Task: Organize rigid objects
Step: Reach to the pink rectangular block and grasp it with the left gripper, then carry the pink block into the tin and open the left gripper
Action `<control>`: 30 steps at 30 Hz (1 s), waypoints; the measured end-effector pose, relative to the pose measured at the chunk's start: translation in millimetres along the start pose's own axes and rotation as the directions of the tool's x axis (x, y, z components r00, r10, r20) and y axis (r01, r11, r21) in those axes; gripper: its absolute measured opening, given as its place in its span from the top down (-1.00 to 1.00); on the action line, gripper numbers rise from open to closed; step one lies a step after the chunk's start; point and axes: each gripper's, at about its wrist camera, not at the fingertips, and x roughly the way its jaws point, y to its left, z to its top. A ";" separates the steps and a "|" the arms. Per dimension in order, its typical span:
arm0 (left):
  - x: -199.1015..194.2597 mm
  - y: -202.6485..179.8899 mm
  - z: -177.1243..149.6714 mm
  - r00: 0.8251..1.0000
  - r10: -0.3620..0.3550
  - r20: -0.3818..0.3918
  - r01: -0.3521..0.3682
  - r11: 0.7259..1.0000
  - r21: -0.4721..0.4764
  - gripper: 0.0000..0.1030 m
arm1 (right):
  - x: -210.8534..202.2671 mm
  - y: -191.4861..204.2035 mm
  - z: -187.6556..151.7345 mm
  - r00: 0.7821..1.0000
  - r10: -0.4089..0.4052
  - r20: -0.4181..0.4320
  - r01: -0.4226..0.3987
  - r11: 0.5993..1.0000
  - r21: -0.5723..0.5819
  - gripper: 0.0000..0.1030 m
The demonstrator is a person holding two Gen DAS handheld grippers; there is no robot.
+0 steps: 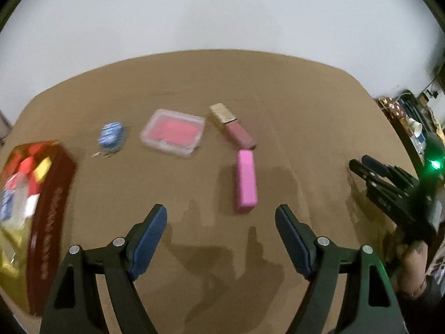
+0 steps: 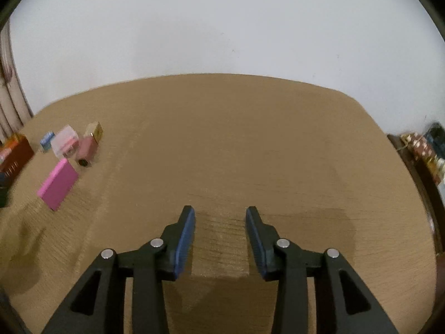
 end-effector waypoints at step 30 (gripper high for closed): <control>18.0 2.5 -13.5 0.998 0.063 -0.004 -0.063 0.996 0.060 0.76 | -3.2 0.5 -7.6 0.995 0.102 -0.016 -0.101 0.994 0.031 0.24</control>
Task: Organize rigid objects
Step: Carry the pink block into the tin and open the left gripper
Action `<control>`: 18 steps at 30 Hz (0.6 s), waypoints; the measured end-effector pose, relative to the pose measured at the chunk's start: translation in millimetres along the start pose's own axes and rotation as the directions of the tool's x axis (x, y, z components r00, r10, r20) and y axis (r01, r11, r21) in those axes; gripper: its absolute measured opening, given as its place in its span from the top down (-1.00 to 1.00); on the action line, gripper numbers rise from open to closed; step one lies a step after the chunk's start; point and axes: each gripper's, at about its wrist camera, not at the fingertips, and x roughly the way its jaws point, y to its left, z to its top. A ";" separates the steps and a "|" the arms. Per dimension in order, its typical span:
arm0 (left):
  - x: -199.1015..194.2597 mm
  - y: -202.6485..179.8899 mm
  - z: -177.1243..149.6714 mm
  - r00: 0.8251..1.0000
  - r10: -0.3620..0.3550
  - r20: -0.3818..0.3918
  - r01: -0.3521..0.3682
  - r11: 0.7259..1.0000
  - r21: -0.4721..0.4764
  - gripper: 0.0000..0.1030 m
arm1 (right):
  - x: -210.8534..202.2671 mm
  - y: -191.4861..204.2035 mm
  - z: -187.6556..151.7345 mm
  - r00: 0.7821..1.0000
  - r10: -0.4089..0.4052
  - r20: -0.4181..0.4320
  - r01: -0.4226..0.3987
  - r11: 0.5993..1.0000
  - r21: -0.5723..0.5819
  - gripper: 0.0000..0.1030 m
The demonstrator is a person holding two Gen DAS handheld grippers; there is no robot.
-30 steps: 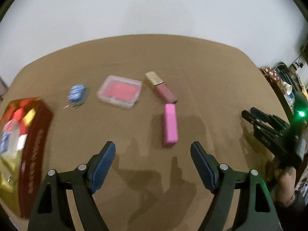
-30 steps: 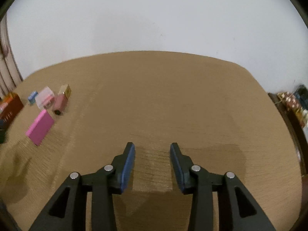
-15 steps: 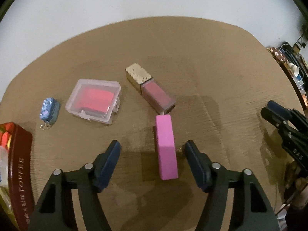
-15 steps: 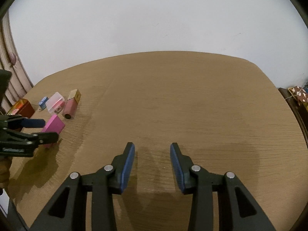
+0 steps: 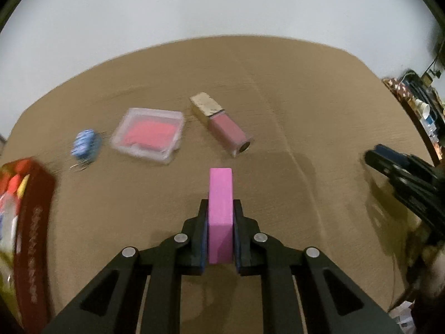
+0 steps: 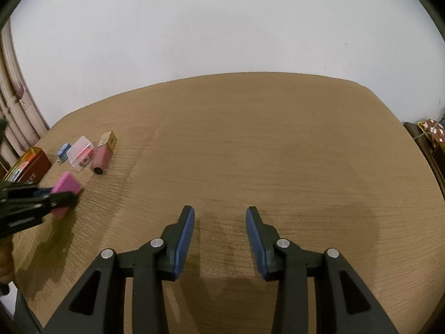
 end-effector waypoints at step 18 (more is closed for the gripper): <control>-95.2 251.8 -72.6 0.989 0.103 -0.109 -0.133 0.936 -0.325 0.76 | 12.6 21.5 -0.1 0.996 -0.087 -0.036 0.083 0.992 -0.095 -0.01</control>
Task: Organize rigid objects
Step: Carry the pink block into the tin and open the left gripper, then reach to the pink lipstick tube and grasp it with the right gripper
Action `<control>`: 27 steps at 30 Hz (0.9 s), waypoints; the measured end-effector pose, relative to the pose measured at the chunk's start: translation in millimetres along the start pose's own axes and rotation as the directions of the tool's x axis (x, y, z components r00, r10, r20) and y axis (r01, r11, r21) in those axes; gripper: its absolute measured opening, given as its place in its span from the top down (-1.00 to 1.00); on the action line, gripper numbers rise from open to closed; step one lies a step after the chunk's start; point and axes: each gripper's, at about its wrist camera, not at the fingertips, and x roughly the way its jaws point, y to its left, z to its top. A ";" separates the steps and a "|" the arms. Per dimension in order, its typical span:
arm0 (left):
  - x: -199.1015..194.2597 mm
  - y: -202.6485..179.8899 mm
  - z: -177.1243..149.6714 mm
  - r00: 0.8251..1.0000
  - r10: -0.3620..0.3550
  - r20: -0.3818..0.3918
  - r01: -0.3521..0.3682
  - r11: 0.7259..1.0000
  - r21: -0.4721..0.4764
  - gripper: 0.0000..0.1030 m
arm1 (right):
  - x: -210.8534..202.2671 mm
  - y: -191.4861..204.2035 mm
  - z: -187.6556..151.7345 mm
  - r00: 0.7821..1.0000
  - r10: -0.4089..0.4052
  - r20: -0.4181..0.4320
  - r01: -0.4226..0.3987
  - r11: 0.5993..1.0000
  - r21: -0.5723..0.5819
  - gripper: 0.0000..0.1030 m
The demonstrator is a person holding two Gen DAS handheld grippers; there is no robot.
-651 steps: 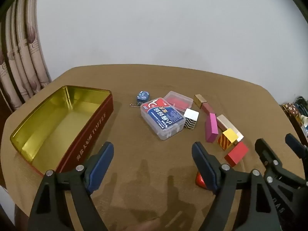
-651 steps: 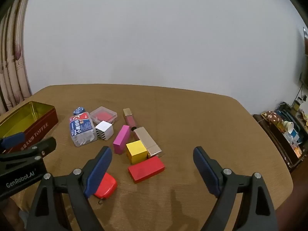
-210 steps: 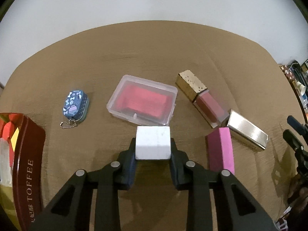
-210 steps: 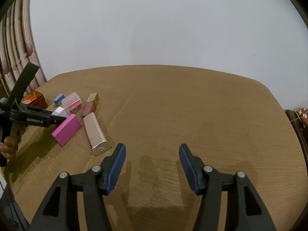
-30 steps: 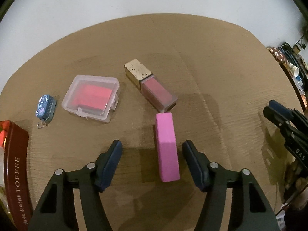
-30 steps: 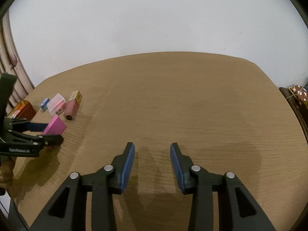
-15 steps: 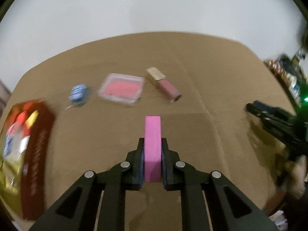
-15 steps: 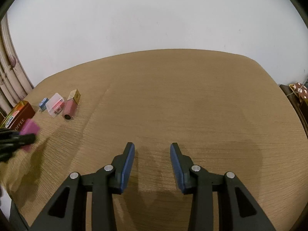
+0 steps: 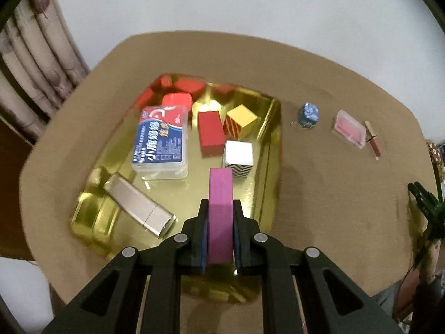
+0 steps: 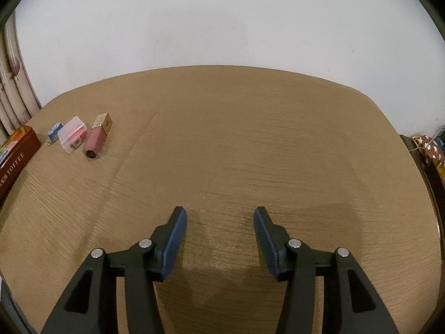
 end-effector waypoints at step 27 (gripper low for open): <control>-51.8 -117.7 -70.0 0.981 -0.044 0.191 0.014 0.988 0.156 -0.32 | -6.3 46.8 28.1 0.983 0.182 -0.034 -0.183 0.981 -0.055 -0.02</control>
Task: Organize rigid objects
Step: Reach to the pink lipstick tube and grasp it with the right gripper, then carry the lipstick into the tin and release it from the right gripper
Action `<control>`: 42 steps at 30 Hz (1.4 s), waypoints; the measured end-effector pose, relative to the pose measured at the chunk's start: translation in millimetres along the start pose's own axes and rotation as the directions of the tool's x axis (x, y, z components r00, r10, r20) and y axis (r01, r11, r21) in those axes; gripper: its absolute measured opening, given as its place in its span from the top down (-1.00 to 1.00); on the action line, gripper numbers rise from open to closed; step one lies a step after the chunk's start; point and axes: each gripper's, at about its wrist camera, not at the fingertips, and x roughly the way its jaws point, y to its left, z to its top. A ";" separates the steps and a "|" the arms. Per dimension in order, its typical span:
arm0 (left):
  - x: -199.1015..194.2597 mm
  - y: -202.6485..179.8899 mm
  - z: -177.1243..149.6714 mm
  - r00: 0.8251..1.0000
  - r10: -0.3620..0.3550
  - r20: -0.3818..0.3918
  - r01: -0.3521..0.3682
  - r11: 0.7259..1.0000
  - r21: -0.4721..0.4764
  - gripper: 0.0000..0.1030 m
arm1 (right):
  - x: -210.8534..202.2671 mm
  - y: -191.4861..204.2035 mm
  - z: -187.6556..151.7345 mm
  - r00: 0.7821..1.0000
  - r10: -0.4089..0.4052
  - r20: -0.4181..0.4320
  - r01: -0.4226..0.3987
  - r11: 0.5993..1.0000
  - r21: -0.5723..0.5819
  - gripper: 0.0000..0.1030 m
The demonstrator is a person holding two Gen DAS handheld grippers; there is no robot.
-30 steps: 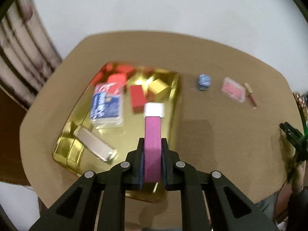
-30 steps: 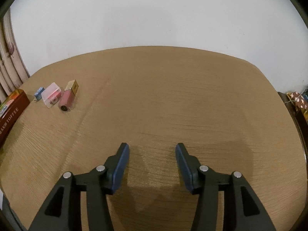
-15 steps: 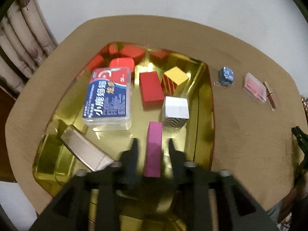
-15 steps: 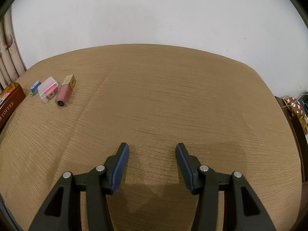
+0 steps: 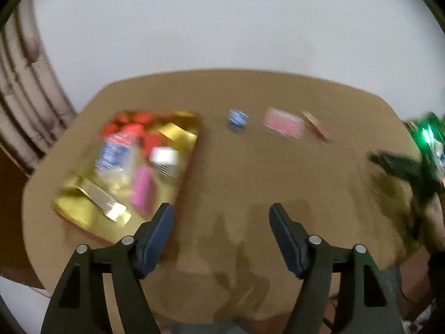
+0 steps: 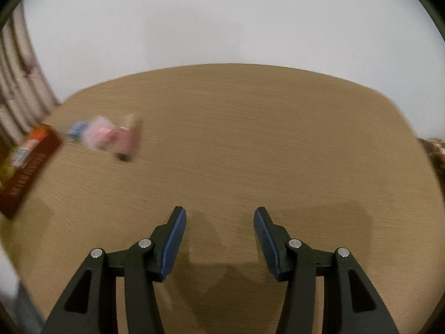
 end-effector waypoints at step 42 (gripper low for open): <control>-17.9 47.9 -88.3 0.999 0.044 -0.018 -0.047 0.961 -0.272 -0.34 | 7.3 117.8 87.9 0.943 0.260 -0.207 -0.280 0.957 -0.075 0.61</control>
